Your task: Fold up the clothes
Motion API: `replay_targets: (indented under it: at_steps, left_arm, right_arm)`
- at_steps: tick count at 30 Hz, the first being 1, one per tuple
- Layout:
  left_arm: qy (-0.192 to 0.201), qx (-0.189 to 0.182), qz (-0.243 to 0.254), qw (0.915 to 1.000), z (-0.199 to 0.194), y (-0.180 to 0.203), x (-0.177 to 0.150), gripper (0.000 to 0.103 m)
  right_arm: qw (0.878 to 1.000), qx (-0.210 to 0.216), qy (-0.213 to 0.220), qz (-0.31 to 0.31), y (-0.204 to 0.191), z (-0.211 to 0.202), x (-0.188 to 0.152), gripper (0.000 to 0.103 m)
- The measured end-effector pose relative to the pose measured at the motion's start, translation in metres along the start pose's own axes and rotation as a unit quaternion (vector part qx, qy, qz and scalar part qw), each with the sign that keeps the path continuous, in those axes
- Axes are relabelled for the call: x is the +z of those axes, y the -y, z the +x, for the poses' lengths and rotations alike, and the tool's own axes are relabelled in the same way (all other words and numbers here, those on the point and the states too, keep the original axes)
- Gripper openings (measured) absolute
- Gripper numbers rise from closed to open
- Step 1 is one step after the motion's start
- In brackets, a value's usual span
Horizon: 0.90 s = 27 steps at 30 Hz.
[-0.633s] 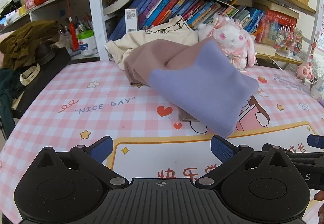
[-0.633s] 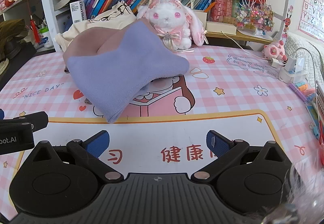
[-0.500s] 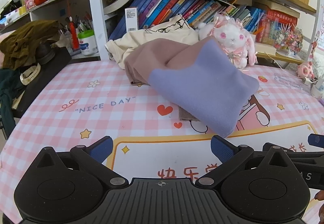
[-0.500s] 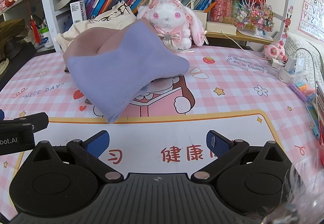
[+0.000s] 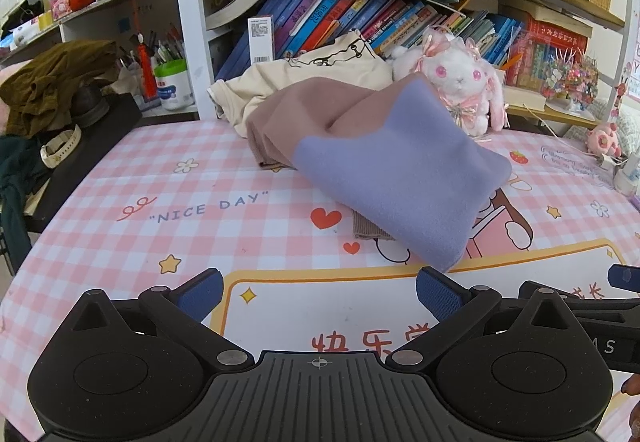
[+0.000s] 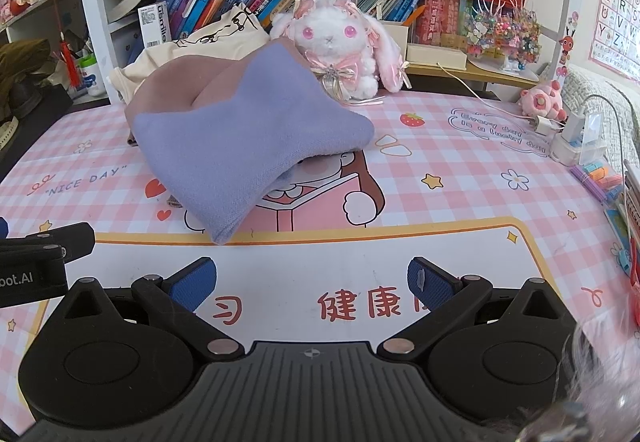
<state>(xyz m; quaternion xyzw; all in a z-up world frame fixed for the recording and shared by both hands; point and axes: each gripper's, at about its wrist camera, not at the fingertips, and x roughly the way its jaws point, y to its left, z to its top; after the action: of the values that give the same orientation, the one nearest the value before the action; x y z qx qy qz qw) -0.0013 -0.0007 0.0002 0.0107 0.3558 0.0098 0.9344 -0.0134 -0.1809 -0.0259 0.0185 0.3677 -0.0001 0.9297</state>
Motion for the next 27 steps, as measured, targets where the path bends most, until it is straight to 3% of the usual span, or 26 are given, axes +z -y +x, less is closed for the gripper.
replay_targets:
  at_steps: [27]
  left_arm:
    - [-0.007,-0.003,0.0,1.0,0.0044,-0.001,0.0001,0.103]
  right_arm:
    - [1.0,-0.003,-0.001,0.005,0.0016,0.0031,0.0009,0.103]
